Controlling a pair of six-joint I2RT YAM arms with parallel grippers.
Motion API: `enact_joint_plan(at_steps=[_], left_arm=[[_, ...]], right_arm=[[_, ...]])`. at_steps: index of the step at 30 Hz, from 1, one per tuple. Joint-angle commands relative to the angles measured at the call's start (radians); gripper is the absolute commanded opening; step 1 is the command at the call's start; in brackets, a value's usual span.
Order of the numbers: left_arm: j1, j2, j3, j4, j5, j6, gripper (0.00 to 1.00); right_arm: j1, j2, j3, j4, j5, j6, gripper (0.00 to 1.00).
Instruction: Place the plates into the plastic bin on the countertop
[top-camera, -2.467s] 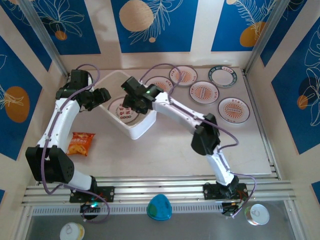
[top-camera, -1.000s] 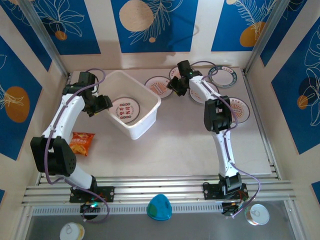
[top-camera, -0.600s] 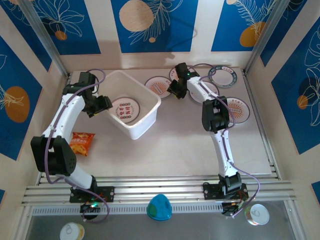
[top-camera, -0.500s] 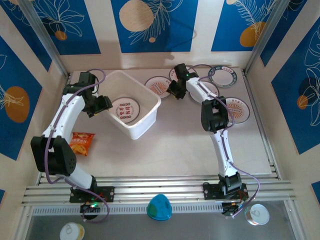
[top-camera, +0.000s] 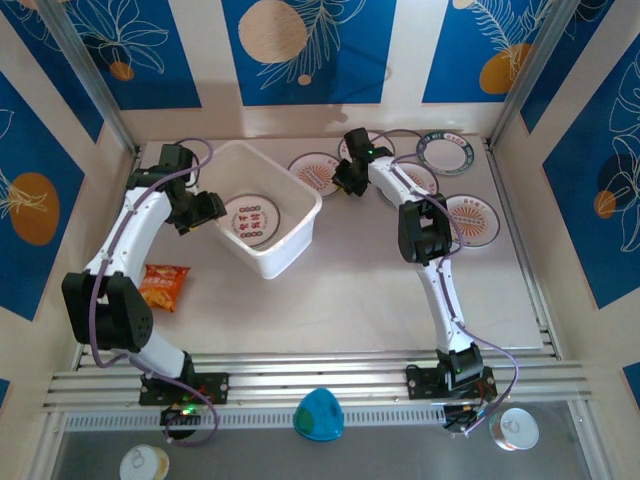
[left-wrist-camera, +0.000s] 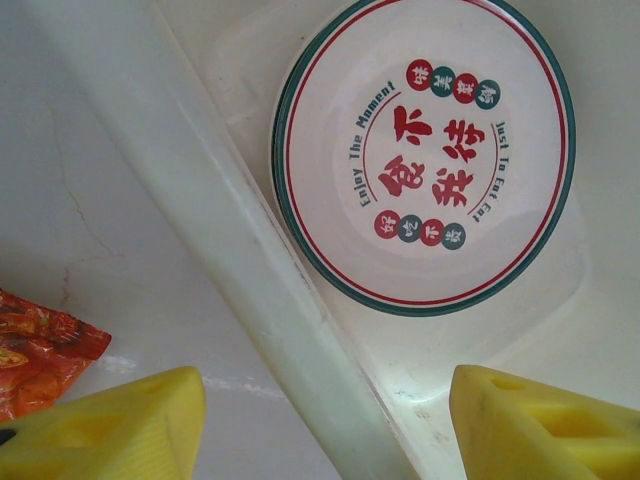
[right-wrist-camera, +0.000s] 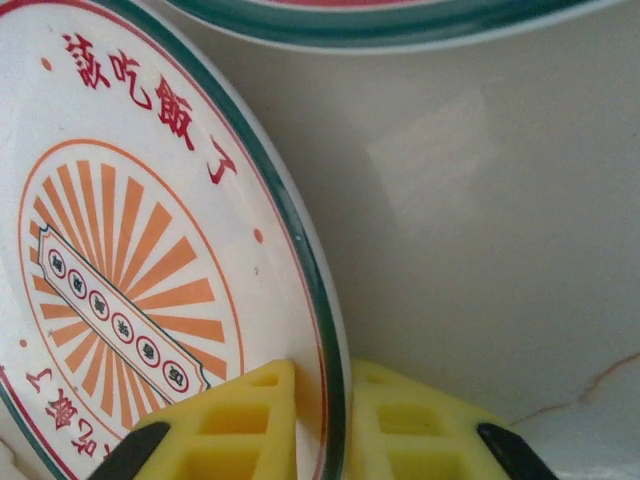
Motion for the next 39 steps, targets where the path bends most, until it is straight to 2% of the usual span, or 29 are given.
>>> enact_joint_plan(at_steps=[1,8,15,30,34,39], left_arm=[[-0.012,0.000,0.018,-0.021,-0.009,-0.009,0.66],[-0.012,-0.028,0.002,-0.007,0.003,0.001,0.66],[-0.013,-0.063,-0.018,0.013,0.018,0.003,0.66],[-0.013,-0.125,-0.063,0.093,0.073,-0.017,0.67],[-0.012,-0.138,-0.057,0.105,0.079,-0.016,0.66],[-0.012,-0.155,-0.054,0.114,0.081,-0.012,0.67]], right_arm=[[0.017,-0.049,-0.049,-0.001,0.061,-0.001,0.11],[0.021,-0.218,-0.239,0.098,0.102,-0.001,0.00],[0.020,-0.413,-0.403,0.174,0.109,0.015,0.00],[0.003,-0.782,-0.617,0.135,0.176,0.048,0.00],[0.000,-0.881,-0.653,0.124,0.193,0.068,0.00],[0.020,-0.971,-0.608,0.080,0.250,0.059,0.00]])
